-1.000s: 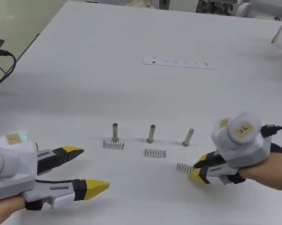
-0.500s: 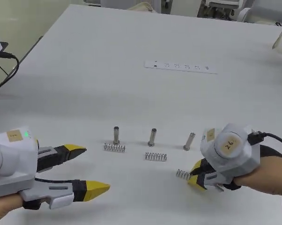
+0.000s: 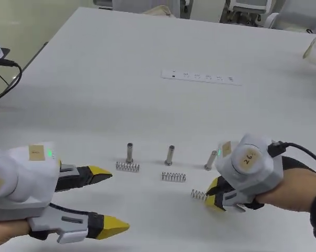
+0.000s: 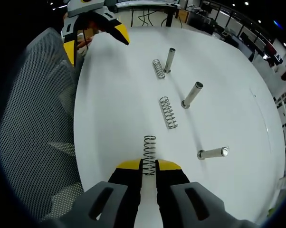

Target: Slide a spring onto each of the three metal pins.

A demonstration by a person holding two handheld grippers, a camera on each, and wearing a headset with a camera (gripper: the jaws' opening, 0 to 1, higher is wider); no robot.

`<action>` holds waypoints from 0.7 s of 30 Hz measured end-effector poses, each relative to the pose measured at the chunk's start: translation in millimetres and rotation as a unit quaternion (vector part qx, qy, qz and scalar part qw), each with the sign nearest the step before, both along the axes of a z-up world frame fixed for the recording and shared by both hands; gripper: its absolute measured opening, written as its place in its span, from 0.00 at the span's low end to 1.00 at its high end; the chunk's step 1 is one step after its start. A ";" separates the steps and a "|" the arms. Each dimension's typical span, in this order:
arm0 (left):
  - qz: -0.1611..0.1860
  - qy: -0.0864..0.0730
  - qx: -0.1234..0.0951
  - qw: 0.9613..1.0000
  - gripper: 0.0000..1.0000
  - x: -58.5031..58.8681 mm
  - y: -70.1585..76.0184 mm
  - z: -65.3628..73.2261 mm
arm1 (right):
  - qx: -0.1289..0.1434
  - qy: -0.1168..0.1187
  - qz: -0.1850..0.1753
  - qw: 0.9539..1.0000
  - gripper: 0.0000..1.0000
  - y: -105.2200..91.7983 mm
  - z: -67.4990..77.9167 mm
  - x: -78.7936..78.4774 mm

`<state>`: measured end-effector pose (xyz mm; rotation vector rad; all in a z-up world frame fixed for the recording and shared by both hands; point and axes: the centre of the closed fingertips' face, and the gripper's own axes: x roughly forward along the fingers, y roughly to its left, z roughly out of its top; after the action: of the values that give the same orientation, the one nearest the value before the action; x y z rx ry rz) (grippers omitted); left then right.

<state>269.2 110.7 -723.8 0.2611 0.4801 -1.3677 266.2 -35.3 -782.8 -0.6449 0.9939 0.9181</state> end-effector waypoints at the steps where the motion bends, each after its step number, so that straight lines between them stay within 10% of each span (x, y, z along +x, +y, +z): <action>1: -0.003 0.001 -0.002 1.000 0.56 -0.2 -1.3 1.0 | 0.004 0.001 0.002 1.000 0.08 3.5 3.2 0.5; 21: -0.064 -0.017 -0.029 0.997 0.37 -6.8 -27.3 18.4 | 0.070 0.010 0.087 0.994 0.08 85.4 56.3 -4.5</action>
<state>262.3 83.4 -705.4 0.2706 0.4004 -1.4985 261.7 50.1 -726.5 -0.6111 0.8924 1.1383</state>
